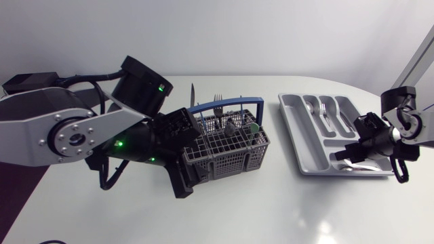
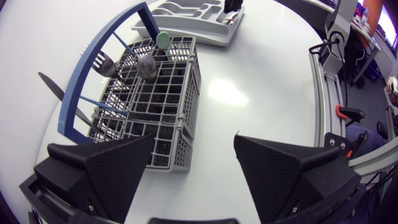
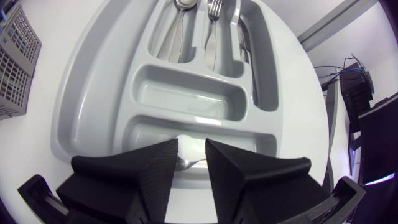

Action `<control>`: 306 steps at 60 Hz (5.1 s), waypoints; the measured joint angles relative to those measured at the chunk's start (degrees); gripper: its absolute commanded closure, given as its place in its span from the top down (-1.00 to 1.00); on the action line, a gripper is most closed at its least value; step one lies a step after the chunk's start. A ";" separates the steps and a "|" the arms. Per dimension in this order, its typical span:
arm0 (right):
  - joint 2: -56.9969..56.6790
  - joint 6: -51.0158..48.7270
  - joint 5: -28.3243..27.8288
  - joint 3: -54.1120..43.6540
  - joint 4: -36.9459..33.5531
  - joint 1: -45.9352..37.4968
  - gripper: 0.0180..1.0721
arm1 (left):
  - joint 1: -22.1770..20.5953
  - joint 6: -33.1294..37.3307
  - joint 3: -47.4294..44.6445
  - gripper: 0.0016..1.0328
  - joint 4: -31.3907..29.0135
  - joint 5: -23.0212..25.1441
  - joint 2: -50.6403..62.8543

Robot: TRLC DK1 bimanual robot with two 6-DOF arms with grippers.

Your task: Unload the cutlery basket into the drawer organizer.

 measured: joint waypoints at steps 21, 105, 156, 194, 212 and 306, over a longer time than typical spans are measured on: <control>-18.62 1.99 -12.79 0.57 -14.62 2.62 0.22 | 0.00 0.00 0.00 0.73 -0.20 0.00 -0.02; -37.38 2.91 -15.58 -18.34 1.64 34.77 0.14 | -7.76 31.10 18.67 0.73 5.22 -6.08 17.49; -31.41 0.15 -17.44 -20.90 8.52 32.87 0.14 | -6.51 49.68 38.88 -0.02 -4.59 -10.95 35.34; -32.30 0.11 -17.55 -22.01 8.72 32.87 0.14 | -8.33 51.15 40.09 -0.44 -2.99 -15.50 36.85; -32.76 -0.07 -17.55 -22.82 8.72 32.81 0.14 | -8.70 51.32 41.03 -0.58 -2.97 -17.07 37.70; -35.28 -0.02 -17.29 -22.80 7.80 34.10 0.14 | -10.56 47.17 40.19 0.17 -6.36 -18.29 32.06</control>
